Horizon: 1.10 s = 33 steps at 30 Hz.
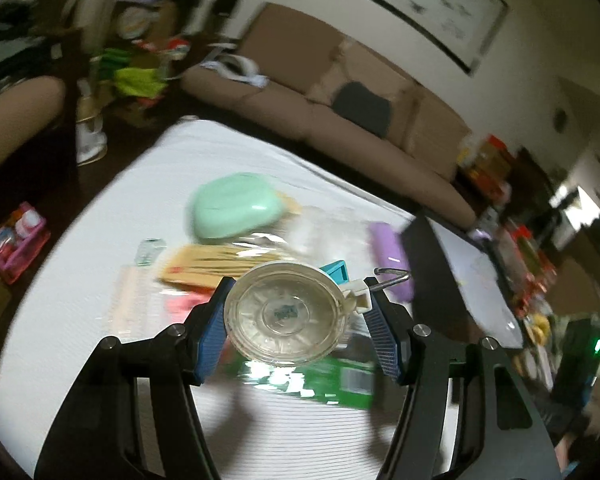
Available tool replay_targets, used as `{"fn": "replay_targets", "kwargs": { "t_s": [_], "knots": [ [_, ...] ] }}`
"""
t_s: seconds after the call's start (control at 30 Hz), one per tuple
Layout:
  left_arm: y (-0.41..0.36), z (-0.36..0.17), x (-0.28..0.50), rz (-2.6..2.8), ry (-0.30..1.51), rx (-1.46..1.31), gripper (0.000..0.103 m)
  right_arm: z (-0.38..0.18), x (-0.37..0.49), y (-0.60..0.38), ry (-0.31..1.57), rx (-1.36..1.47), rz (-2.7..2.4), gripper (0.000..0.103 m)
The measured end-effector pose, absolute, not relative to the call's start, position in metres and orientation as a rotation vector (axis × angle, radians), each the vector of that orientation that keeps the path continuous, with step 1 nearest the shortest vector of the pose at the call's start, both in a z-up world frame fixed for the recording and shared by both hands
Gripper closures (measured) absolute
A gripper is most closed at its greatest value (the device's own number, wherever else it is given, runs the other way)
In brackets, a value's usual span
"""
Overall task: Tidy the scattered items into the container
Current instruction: 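Carry the sponge and the hook into the black box and open both grippers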
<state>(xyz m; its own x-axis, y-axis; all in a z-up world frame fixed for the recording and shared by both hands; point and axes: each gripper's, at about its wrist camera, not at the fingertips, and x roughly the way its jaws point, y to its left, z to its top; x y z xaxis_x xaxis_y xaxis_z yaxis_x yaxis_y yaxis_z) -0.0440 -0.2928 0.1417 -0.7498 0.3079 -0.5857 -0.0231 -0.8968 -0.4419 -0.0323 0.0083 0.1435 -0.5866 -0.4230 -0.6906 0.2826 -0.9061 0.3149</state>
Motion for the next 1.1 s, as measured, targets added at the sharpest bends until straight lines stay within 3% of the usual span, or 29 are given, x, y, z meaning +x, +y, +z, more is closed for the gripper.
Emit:
{"fn": "replay_targets", "kwargs": {
  "t_s": [0.4, 0.57, 0.83, 1.0, 1.07, 1.1],
  "knots": [
    [-0.058, 0.175, -0.14, 2.482, -0.284, -1.077, 0.043, 0.209, -0.136, 0.176, -0.25, 1.135, -2.658, 0.019],
    [0.028, 0.181, -0.214, 2.454, -0.155, -1.163, 0.043, 0.194, -0.211, 0.207, -0.151, 1.224, -2.651, 0.019],
    [0.097, 0.13, -0.3, 2.499, -0.008, -1.37, 0.043, 0.142, -0.273, 0.235, -0.071, 1.352, -2.668, 0.019],
    [0.103, 0.114, -0.33, 2.545, -0.059, -1.477, 0.028, 0.131, -0.304, 0.235, -0.033, 1.384, -2.684, 0.017],
    [0.096, 0.114, -0.33, 2.549, -0.074, -1.484, 0.017, 0.126, -0.311, 0.239, -0.029, 1.442, -2.679, 0.017],
    [0.093, 0.116, -0.328, 2.547, -0.086, -1.471, 0.017, 0.124, -0.311, 0.241, -0.027, 1.455, -2.68, 0.016]
  ]
}}
